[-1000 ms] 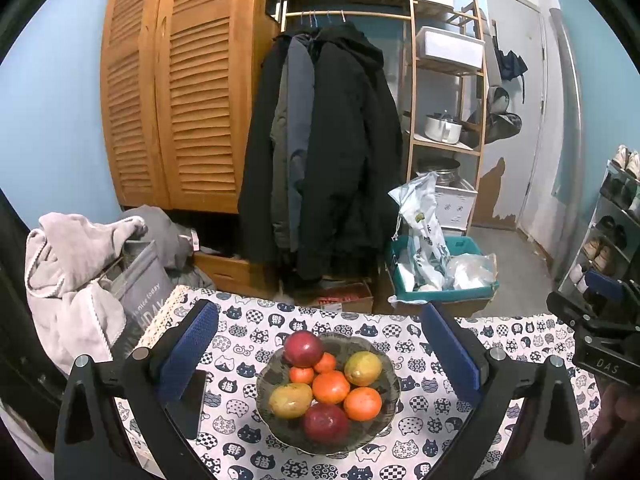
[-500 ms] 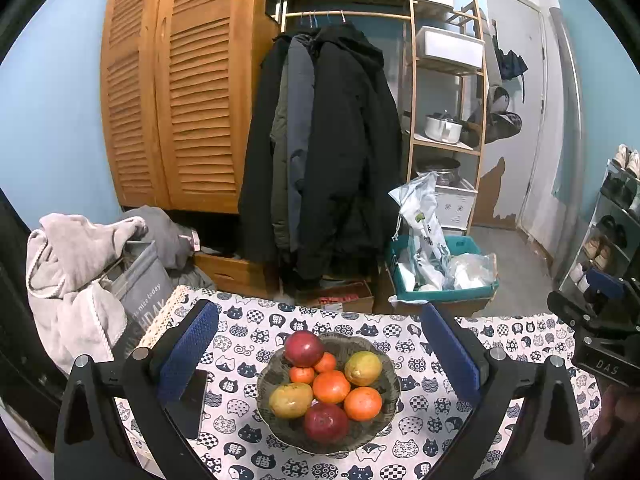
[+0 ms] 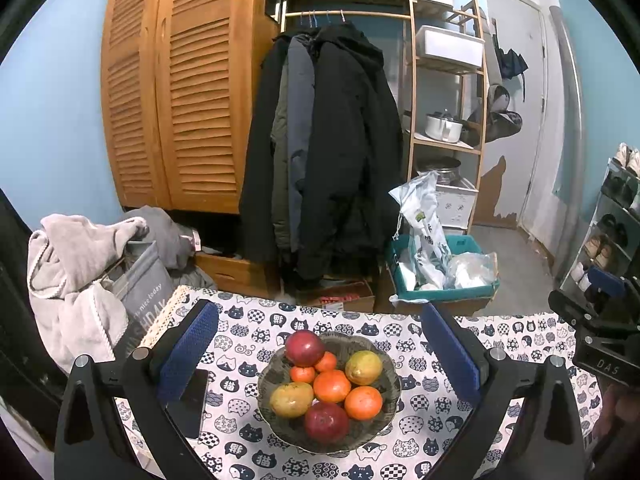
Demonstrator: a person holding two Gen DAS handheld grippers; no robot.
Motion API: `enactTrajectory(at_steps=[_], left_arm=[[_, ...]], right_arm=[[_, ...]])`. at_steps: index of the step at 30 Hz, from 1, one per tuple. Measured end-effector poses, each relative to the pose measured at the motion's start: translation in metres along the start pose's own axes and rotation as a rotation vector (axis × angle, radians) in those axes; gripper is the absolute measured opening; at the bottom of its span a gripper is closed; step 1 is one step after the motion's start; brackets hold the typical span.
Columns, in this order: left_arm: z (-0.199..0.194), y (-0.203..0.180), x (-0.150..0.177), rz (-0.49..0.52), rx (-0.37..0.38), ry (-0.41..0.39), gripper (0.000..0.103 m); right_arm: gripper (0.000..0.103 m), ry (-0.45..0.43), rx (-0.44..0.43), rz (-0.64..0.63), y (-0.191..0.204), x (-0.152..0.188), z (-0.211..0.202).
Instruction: Organize fruits
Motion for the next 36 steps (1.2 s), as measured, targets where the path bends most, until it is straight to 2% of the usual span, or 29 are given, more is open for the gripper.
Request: enactTrajectory(at_steps=[36], left_arm=[[-0.011,0.002,-0.007,-0.047,-0.011,-0.010,0.102]], right_arm=[[0.088,-0.007,0.007,-0.010,-0.005,-0.003,-0.001]])
Point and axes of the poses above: each gripper's, at about its wrist camera, not at the fingertips, and z roughly the way its jaws point, y to its left, x to its underside, the point moved 6 cm from there along z, roughly the way its jaws point, and after that the axes turned 10 degrees about z, right-handed, at the moved point
